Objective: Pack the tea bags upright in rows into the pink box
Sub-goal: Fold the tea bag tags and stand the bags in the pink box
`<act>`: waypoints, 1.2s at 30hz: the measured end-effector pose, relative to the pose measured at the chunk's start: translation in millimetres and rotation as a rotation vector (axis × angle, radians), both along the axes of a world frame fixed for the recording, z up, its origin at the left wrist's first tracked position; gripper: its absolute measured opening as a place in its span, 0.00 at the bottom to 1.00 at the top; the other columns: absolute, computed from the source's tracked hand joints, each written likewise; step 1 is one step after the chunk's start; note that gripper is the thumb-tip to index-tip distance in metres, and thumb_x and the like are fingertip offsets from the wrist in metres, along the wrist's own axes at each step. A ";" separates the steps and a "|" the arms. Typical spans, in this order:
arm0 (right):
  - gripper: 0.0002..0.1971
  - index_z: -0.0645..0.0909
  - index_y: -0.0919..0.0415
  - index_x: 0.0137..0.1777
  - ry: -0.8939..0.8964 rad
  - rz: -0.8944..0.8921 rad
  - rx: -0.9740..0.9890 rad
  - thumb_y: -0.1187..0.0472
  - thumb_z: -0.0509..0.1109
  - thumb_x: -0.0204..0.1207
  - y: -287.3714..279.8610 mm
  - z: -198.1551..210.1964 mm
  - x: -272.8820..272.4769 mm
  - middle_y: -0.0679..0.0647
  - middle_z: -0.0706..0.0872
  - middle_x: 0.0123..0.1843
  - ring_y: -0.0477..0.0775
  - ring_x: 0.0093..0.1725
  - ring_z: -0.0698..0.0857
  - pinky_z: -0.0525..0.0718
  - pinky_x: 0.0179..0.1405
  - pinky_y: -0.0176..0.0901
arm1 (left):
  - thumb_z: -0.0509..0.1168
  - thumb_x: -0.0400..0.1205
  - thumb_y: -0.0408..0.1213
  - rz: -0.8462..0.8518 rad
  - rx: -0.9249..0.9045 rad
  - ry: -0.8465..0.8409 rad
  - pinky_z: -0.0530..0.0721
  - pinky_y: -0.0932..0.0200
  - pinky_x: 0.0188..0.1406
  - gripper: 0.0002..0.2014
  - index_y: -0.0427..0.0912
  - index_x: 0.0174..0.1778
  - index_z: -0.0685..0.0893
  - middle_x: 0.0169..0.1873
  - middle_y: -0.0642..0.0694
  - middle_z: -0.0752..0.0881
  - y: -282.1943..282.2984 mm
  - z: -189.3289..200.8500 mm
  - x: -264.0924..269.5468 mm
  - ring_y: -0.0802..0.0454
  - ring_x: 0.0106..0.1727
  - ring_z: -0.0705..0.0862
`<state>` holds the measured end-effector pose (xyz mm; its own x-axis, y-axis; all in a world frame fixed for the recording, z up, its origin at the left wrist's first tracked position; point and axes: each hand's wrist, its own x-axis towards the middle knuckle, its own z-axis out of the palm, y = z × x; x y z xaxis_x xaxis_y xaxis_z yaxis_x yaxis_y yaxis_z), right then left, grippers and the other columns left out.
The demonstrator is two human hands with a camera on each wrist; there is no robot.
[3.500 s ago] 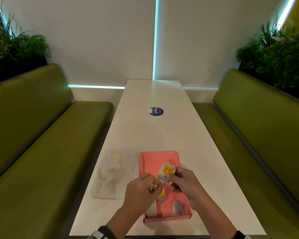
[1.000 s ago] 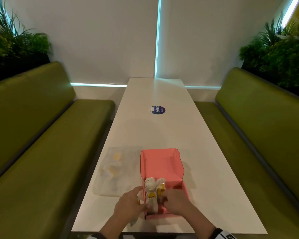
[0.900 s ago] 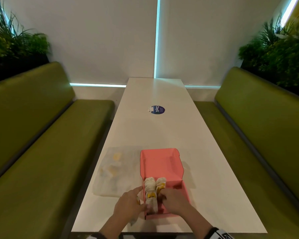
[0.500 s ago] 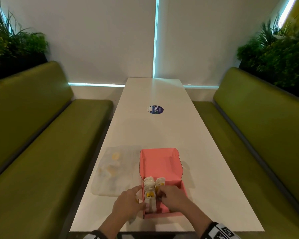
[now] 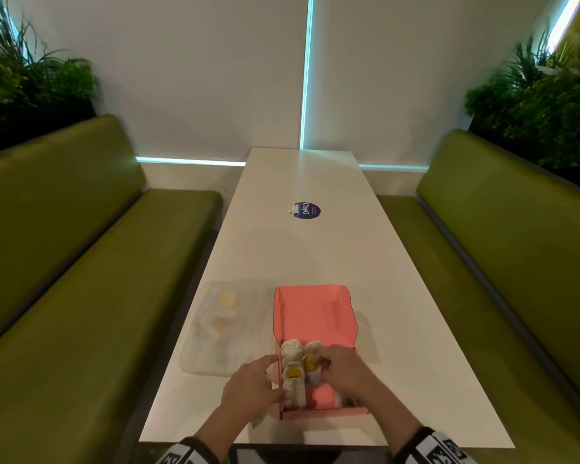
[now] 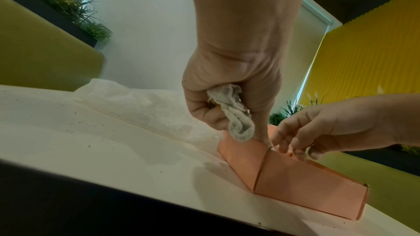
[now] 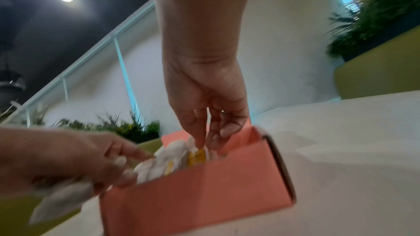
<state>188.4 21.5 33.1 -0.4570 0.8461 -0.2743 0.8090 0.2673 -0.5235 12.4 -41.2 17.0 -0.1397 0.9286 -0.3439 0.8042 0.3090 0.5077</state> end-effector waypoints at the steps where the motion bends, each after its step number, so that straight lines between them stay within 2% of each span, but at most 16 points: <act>1: 0.16 0.82 0.54 0.62 -0.009 -0.023 0.017 0.67 0.62 0.78 4.1 5.7 6.6 0.49 0.84 0.52 0.46 0.49 0.81 0.77 0.49 0.31 | 0.72 0.73 0.54 0.001 0.003 0.003 0.78 0.58 0.60 0.37 0.58 0.77 0.65 0.67 0.52 0.79 -0.1 0.3 -0.2 0.54 0.63 0.80; 4: 0.14 0.86 0.54 0.54 -0.116 -0.134 0.071 0.66 0.63 0.75 14.9 17.3 30.2 0.51 0.86 0.58 0.51 0.57 0.83 0.77 0.54 0.36 | 0.72 0.73 0.54 0.002 0.045 0.018 0.79 0.60 0.55 0.36 0.58 0.76 0.65 0.61 0.51 0.83 -1.4 2.9 0.8 0.53 0.59 0.82; 8: 0.11 0.87 0.51 0.49 -0.262 -0.166 0.123 0.64 0.66 0.74 13.4 15.2 44.8 0.49 0.79 0.50 0.52 0.50 0.83 0.78 0.52 0.41 | 0.70 0.76 0.54 0.012 0.127 -0.025 0.79 0.63 0.48 0.29 0.59 0.72 0.69 0.54 0.51 0.86 -2.8 6.8 6.5 0.54 0.52 0.84; 10: 0.08 0.86 0.50 0.50 -0.329 -0.142 0.145 0.59 0.68 0.74 6.9 11.0 41.1 0.50 0.74 0.52 0.53 0.55 0.81 0.78 0.56 0.44 | 0.69 0.76 0.51 -0.033 0.125 -0.028 0.80 0.63 0.49 0.26 0.59 0.70 0.71 0.55 0.51 0.85 -3.7 8.1 10.7 0.54 0.52 0.84; 13: 0.12 0.82 0.50 0.58 -0.478 -0.100 0.198 0.52 0.66 0.76 -5.5 -4.2 29.1 0.54 0.68 0.63 0.56 0.63 0.73 0.74 0.63 0.49 | 0.69 0.77 0.49 -0.121 0.086 0.002 0.79 0.63 0.50 0.25 0.59 0.70 0.72 0.59 0.49 0.83 -5.7 8.3 14.8 0.51 0.56 0.83; 17: 0.13 0.81 0.54 0.59 -0.515 -0.147 0.271 0.55 0.64 0.77 -14.4 -19.4 19.0 0.56 0.63 0.70 0.58 0.67 0.68 0.72 0.64 0.50 | 0.68 0.77 0.49 -0.186 0.098 0.024 0.75 0.65 0.49 0.22 0.59 0.68 0.75 0.60 0.48 0.83 -8.0 7.0 17.2 0.50 0.58 0.82; 21: 0.09 0.83 0.52 0.54 -0.382 -0.170 0.230 0.53 0.66 0.77 -8.8 -2.4 24.5 0.52 0.70 0.63 0.55 0.64 0.71 0.74 0.63 0.47 | 0.70 0.76 0.46 -0.224 0.221 -0.029 0.76 0.65 0.52 0.18 0.59 0.63 0.81 0.59 0.53 0.84 -9.3 6.6 15.1 0.53 0.58 0.82; 22: 0.07 0.83 0.52 0.51 -0.299 -0.180 0.207 0.55 0.67 0.77 -6.0 6.4 27.2 0.51 0.74 0.59 0.53 0.61 0.74 0.75 0.60 0.44 | 0.71 0.75 0.46 -0.224 0.270 -0.065 0.77 0.65 0.52 0.18 0.60 0.61 0.82 0.58 0.54 0.84 -8.3 7.4 14.4 0.54 0.57 0.82; 24: 0.02 0.82 0.54 0.43 -0.051 -0.188 0.090 0.59 0.68 0.76 -1.6 24.7 33.7 0.52 0.82 0.51 0.50 0.51 0.79 0.77 0.47 0.37 | 0.71 0.75 0.50 -0.223 0.379 -0.148 0.80 0.63 0.52 0.18 0.63 0.61 0.82 0.54 0.56 0.85 -4.3 7.8 14.9 0.56 0.52 0.83; 26: 0.06 0.80 0.55 0.38 0.187 -0.195 -0.074 0.63 0.70 0.76 -2.2 41.8 37.6 0.51 0.85 0.44 0.47 0.43 0.80 0.75 0.39 0.33 | 0.70 0.72 0.56 -0.255 0.497 -0.226 0.82 0.61 0.51 0.23 0.69 0.65 0.78 0.49 0.59 0.85 1.5 7.7 18.0 0.59 0.47 0.82; 28: 0.06 0.81 0.57 0.38 0.301 -0.186 -0.169 0.65 0.69 0.76 -4.1 54.4 38.0 0.49 0.83 0.40 0.44 0.39 0.79 0.76 0.37 0.29 | 0.68 0.72 0.59 -0.328 0.624 -0.259 0.83 0.64 0.42 0.27 0.70 0.68 0.73 0.41 0.60 0.83 7.0 9.0 21.9 0.61 0.39 0.80; 30: 0.05 0.82 0.58 0.42 0.347 -0.157 -0.244 0.67 0.67 0.77 -5.7 61.2 37.2 0.48 0.83 0.38 0.41 0.35 0.78 0.75 0.33 0.25 | 0.68 0.72 0.56 -0.376 0.706 -0.243 0.75 0.73 0.31 0.23 0.64 0.65 0.79 0.34 0.60 0.78 9.7 18.4 27.0 0.64 0.32 0.73; 31: 0.05 0.83 0.58 0.42 0.367 -0.147 -0.286 0.67 0.67 0.77 -6.0 62.1 37.2 0.47 0.83 0.37 0.40 0.34 0.78 0.74 0.32 0.24 | 0.68 0.73 0.55 -0.384 0.744 -0.253 0.71 0.76 0.28 0.19 0.60 0.59 0.82 0.33 0.59 0.76 10.9 22.4 29.1 0.65 0.30 0.72; 32: 0.05 0.83 0.58 0.42 0.386 -0.143 -0.321 0.66 0.67 0.77 -7.1 63.9 36.8 0.48 0.83 0.37 0.40 0.33 0.78 0.75 0.31 0.24 | 0.69 0.73 0.55 -0.383 0.782 -0.279 0.69 0.76 0.27 0.15 0.57 0.54 0.85 0.33 0.58 0.76 11.6 26.7 30.9 0.66 0.29 0.71; 34: 0.06 0.84 0.59 0.44 0.415 -0.168 -0.341 0.68 0.66 0.77 -8.5 62.7 36.6 0.50 0.85 0.38 0.41 0.32 0.80 0.75 0.30 0.25 | 0.69 0.72 0.59 -0.336 0.825 -0.376 0.71 0.72 0.26 0.15 0.54 0.47 0.86 0.31 0.58 0.78 11.4 33.9 33.5 0.63 0.28 0.73; 36: 0.09 0.84 0.61 0.48 0.460 -0.240 -0.281 0.71 0.64 0.77 -9.3 60.3 37.8 0.52 0.85 0.42 0.43 0.33 0.80 0.76 0.29 0.24 | 0.72 0.71 0.56 -0.267 0.743 -0.491 0.74 0.69 0.30 0.13 0.53 0.43 0.89 0.31 0.60 0.81 10.8 37.7 33.4 0.60 0.30 0.77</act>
